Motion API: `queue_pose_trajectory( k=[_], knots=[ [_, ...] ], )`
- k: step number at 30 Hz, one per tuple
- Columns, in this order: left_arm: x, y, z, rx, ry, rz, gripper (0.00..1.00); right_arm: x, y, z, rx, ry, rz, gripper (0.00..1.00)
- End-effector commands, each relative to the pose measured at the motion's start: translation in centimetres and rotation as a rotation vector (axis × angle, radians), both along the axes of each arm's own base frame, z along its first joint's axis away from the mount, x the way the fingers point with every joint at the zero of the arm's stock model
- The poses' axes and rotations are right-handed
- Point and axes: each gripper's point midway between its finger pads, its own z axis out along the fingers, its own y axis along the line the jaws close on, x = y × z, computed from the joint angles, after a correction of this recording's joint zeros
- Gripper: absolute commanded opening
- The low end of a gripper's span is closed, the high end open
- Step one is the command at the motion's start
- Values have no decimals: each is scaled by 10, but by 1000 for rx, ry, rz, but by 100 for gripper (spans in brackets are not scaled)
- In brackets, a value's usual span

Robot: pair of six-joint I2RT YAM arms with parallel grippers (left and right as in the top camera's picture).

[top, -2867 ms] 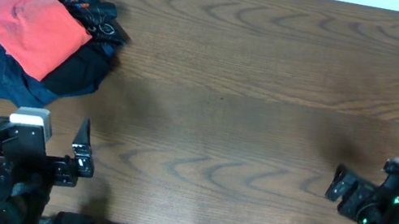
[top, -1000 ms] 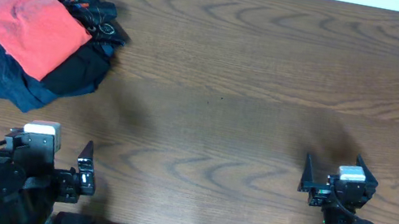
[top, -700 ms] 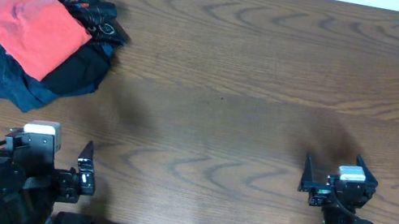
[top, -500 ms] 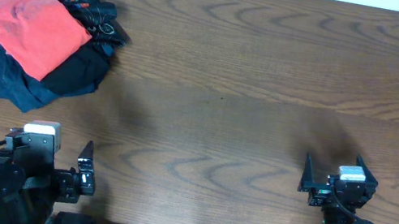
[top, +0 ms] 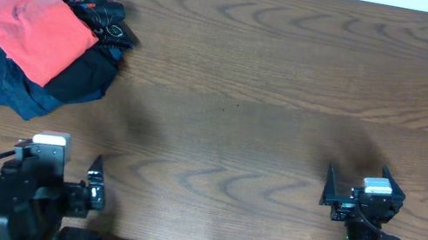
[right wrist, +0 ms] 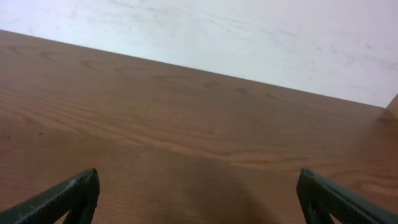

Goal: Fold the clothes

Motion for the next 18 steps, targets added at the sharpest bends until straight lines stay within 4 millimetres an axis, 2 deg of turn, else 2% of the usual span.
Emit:
queue_pose_trajectory(
  k=[1,8,18],
  knots=[
    [8,0,-27,-2,-6,1,98,0,3,0,-13,-6,16,99],
    [44,-8,-61,-15,-217,-29,98,0,3,0,-13,-6,16,99],
    [81,-10,-71,-30,-514,-28,98,0,3,0,-13,-6,16,99]
  ],
)
